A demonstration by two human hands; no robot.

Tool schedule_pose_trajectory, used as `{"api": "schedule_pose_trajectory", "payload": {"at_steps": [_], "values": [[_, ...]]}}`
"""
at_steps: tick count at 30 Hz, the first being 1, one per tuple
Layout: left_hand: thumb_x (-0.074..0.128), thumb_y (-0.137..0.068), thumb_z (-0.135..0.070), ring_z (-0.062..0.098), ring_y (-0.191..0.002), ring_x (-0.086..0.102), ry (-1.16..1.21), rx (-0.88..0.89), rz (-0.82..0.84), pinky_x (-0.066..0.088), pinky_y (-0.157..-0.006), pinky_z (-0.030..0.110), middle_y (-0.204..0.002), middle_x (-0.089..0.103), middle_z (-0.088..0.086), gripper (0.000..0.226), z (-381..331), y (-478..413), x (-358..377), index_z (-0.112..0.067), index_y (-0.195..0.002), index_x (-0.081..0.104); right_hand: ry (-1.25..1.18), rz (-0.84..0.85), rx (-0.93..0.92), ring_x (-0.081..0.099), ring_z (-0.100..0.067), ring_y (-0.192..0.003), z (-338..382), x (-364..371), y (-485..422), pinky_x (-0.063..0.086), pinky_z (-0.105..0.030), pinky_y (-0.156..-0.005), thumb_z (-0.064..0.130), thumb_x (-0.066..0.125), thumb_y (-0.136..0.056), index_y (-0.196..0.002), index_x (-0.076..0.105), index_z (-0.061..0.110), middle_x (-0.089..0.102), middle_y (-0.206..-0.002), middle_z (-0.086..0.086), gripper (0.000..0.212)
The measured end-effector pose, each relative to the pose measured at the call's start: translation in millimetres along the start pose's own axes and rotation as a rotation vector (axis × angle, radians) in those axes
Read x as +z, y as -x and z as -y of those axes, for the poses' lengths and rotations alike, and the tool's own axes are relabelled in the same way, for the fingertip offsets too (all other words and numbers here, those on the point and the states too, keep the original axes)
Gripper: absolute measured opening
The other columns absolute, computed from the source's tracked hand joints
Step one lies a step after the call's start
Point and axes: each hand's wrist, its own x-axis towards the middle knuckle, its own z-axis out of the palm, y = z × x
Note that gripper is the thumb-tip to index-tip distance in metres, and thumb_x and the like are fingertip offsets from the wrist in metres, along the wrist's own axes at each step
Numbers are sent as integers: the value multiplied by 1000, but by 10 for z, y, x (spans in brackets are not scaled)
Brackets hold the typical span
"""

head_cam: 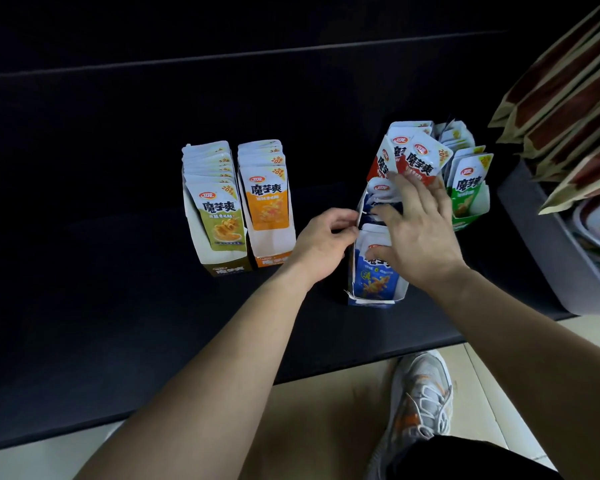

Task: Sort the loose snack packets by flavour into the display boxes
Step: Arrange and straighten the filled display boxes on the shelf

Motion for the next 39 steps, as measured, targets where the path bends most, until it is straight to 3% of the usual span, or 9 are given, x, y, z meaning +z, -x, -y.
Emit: {"api": "schedule_pose_trajectory", "payload": {"at_steps": [5,10,17,20,24,29,32,36,39], "values": [[62,-95,-14,8,-116,59,10,3,8,53,-91,30,-128,64,-10,39,58,11,5,-27,-132,58,-16,-6,-5,52,-36,-106,-42,21,-51,32,-61,-108,55,89,-57,-115,62,15,54,-116,-12,75],[71,-88,-14,12,-113,61,5,-70,69,55,-81,26,-126,57,-14,64,260,119,59,-41,-140,46,-53,-61,-4,60,-36,-85,-59,8,-71,42,-54,-94,55,94,-43,-100,50,10,59,-94,-14,85],[71,-91,-14,14,-113,62,8,-90,86,59,-80,28,-128,55,-12,64,313,158,75,-41,-142,44,-98,186,45,51,-37,-118,-109,-91,-234,33,-53,-108,61,92,-44,-143,37,15,52,-123,-13,122],[69,-92,-13,8,-103,65,35,-91,86,58,-74,24,-124,53,-15,65,320,188,93,-41,-144,42,-34,212,-58,50,-33,-117,-157,-115,-296,37,-49,-104,63,89,-49,-136,41,17,47,-124,-11,110],[69,-93,-12,0,-93,64,15,-57,82,59,-78,23,-132,55,-9,66,334,193,147,-39,-146,42,38,283,-86,46,-33,-121,-257,-54,-257,37,-53,-107,73,81,-52,-135,39,15,58,-125,-11,110],[68,-93,-13,11,-105,66,51,-95,85,59,-71,23,-134,56,-11,67,336,179,126,-41,-147,41,123,382,-229,42,-29,-127,-251,-88,-320,35,-55,-107,76,81,-46,-139,23,23,59,-129,-4,121],[67,-93,-13,14,-109,65,53,-106,80,60,-75,29,-132,56,-14,69,368,178,119,-43,-148,39,160,411,-308,53,-28,-127,-241,-135,-334,33,-44,-110,73,82,-48,-140,24,22,56,-136,-5,120],[67,-94,-15,9,-104,66,23,-90,78,61,-72,27,-117,55,-22,67,404,176,109,-43,-149,39,165,402,-310,61,-27,-116,-221,-170,-339,35,-42,-107,68,80,-57,-136,29,22,64,-123,-3,105],[68,-93,-14,5,-102,64,-20,-68,55,60,-72,23,-123,58,-12,63,409,161,114,-41,-145,46,136,369,-229,65,-26,-100,-237,-193,-361,38,-41,-103,64,78,-60,-134,33,24,69,-103,-1,95]]}}
